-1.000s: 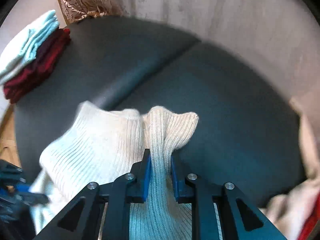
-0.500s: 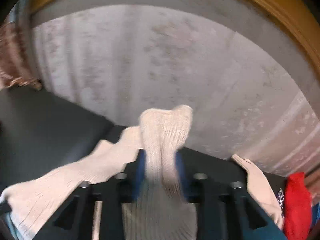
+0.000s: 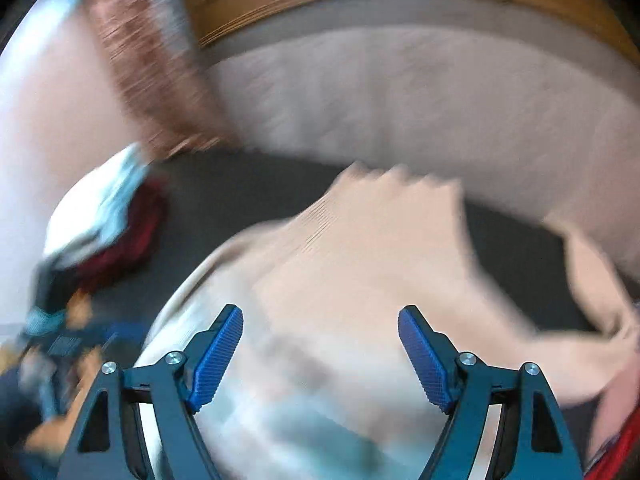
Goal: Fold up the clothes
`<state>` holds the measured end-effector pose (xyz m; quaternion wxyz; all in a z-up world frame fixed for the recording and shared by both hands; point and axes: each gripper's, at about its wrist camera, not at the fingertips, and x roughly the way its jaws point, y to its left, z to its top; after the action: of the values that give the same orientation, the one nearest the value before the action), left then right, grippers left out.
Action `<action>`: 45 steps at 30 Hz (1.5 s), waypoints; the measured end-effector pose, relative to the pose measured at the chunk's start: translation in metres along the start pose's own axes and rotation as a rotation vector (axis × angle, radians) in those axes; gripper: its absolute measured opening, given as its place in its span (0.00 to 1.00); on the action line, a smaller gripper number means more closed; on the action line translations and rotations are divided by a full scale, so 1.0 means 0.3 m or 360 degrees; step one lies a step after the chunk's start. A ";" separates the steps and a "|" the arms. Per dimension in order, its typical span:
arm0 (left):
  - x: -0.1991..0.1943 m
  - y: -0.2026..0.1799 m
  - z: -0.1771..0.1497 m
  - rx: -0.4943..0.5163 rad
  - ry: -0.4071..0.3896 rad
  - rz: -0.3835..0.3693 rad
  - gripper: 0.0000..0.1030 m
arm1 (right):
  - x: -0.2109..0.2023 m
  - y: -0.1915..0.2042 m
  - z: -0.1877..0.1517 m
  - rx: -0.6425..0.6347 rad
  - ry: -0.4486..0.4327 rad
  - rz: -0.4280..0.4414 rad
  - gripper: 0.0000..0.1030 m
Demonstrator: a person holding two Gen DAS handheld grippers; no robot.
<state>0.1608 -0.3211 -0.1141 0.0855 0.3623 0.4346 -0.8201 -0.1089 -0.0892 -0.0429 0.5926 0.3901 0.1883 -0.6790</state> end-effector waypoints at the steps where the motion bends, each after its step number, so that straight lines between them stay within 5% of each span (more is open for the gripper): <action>1: 0.011 0.004 -0.005 -0.0027 0.0016 -0.0008 0.32 | -0.003 0.042 -0.053 -0.0047 0.0057 0.0039 0.79; 7: 0.078 -0.002 0.023 -0.0117 0.0056 -0.0016 0.30 | 0.113 0.134 -0.315 -0.0276 0.0375 -0.0140 0.75; 9: 0.093 -0.014 0.029 -0.0069 0.0073 0.0082 0.06 | 0.168 0.135 -0.379 -0.0293 0.0475 -0.0284 0.58; 11: 0.115 -0.020 0.034 -0.0058 0.0092 0.0140 0.03 | 0.154 0.138 -0.385 -0.0202 0.0441 -0.0247 0.50; 12: 0.108 -0.018 0.038 -0.0062 0.0095 0.0135 0.03 | 0.148 0.145 -0.386 -0.0157 0.0430 -0.0213 0.37; 13: 0.098 -0.018 0.046 -0.0057 0.0092 0.0145 0.03 | 0.144 0.162 -0.383 -0.0115 0.0431 -0.0147 0.19; 15: 0.070 -0.016 0.073 -0.0043 0.0068 0.0176 0.03 | 0.147 0.197 -0.378 -0.0027 0.0440 0.0000 0.11; 19: -0.070 -0.006 0.183 -0.0004 -0.0061 0.0283 0.03 | 0.182 0.351 -0.364 0.0080 0.0403 0.0361 0.10; 25: -0.218 -0.083 0.392 0.0225 -0.0213 0.0673 0.04 | 0.284 0.587 -0.315 0.0276 0.0308 0.0910 0.11; 28: -0.244 -0.101 0.450 0.0271 -0.0237 0.0807 0.12 | 0.287 0.680 -0.291 0.0245 0.0285 0.1001 0.14; 29: -0.246 -0.098 0.451 0.0262 -0.0239 0.0810 0.12 | 0.266 0.691 -0.287 0.0205 0.0258 0.0955 0.17; 31: -0.271 -0.094 0.411 0.0230 -0.0271 0.0758 0.12 | 0.206 0.657 -0.286 0.0156 0.0194 0.0806 0.47; 33: -0.282 -0.121 0.339 0.0302 -0.0271 0.0625 0.14 | 0.141 0.593 -0.296 0.0134 0.0113 0.0635 0.64; 39: -0.080 -0.321 0.058 0.0669 0.0030 0.0191 0.21 | -0.034 0.268 -0.388 0.0434 -0.0009 -0.0010 0.64; 45: 0.143 -0.577 -0.261 0.1289 0.0124 0.0038 0.36 | -0.196 0.072 -0.539 0.0684 -0.0040 -0.0296 0.78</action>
<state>0.0916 -0.1479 -0.0583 -0.0709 0.4024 0.0751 -0.9096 -0.0390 0.0607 -0.0952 0.4333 0.4797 0.0672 -0.7600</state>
